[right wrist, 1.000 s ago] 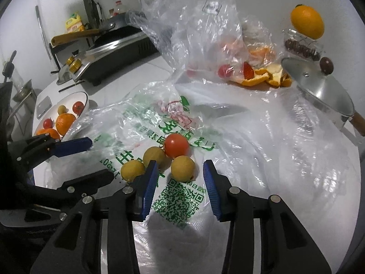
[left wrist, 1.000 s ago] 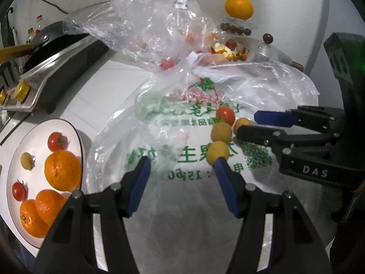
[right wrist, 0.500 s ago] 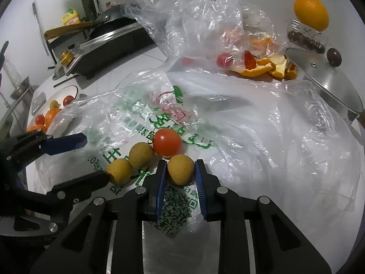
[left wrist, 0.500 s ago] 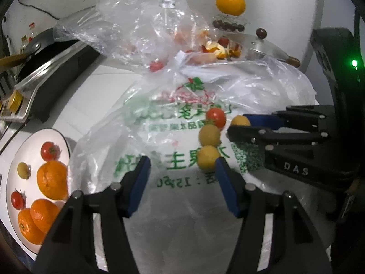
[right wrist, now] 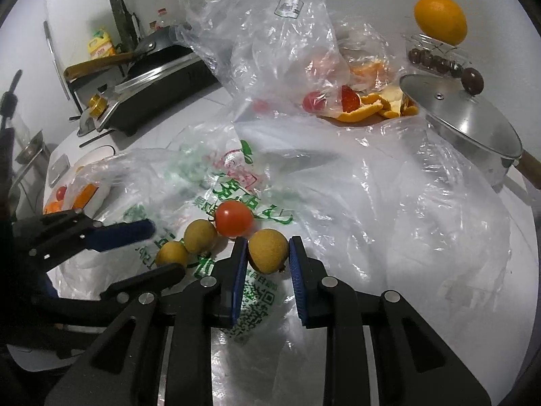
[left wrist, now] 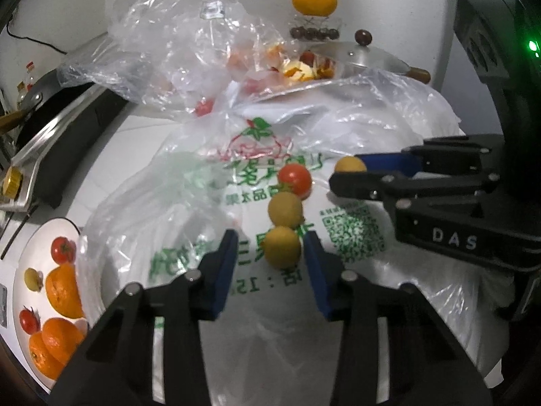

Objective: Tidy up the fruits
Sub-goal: 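Grasp a small yellow fruit with the right gripper while the left grasps another, then carry the yellow fruit in the right gripper while the left carries its yellow fruit to the plate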

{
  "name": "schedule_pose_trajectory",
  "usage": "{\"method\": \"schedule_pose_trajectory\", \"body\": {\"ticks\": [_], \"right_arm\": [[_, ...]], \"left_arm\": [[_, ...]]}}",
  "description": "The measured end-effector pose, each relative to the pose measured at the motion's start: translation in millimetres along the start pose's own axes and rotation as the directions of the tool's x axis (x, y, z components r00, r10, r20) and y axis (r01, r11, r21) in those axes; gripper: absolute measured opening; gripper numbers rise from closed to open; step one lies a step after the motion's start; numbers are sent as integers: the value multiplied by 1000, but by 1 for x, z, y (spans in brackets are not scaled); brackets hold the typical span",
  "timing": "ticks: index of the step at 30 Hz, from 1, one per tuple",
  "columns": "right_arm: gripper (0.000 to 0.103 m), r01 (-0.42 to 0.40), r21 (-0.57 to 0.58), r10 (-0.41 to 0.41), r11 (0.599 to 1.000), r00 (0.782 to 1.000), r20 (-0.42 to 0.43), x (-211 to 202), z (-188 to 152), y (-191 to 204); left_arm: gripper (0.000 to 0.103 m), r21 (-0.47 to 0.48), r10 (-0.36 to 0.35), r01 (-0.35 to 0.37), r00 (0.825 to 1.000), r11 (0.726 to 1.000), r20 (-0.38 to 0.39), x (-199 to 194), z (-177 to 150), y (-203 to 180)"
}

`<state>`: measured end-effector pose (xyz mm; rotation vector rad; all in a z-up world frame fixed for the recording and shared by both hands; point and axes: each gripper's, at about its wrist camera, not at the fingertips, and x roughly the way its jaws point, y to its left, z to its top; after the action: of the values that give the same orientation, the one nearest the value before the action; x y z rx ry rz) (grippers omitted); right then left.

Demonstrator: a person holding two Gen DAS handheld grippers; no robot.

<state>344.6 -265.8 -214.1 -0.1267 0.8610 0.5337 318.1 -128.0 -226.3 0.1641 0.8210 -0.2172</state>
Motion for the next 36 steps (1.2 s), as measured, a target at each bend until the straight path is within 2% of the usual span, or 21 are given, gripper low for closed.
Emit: {"method": "schedule_pose_trajectory", "body": {"ticks": [6,10,14,16,19,25,28,30,36], "right_arm": [[27,1,11,-1,1000,1000,7,-1,-1,-3],[27,-3,13,3,1000,1000,7,0,-1,-3],[27,-4,16,4,1000,1000,9,-1,-1,-4],[27,-5,17,5,1000,1000,7,0,-1,-5],[27,-7,13,7,1000,1000,7,0,-1,-3],[26,-6,13,6,1000,1000,14,-4,-1,-2],[26,-4,9,4,1000,1000,17,-6,-1,0],[26,-2,8,2,1000,1000,19,-7,-1,0],[27,6,4,-6,1000,1000,26,-12,-1,5]], "left_arm": [[41,-1,58,-58,995,998,76,-23,2,-2],[42,11,39,-40,991,999,127,-34,4,-7],[42,-25,71,-68,986,997,151,-40,7,-4],[42,-18,48,-46,990,999,135,-34,8,-4],[42,-30,5,-3,998,1000,69,-17,6,-6],[41,-51,-33,33,999,998,-9,5,0,-4],[35,-59,-35,33,999,998,-30,11,-3,-1],[27,-68,-44,41,998,997,-40,13,-4,1],[27,-73,-58,56,998,996,-21,3,-7,4]]}}
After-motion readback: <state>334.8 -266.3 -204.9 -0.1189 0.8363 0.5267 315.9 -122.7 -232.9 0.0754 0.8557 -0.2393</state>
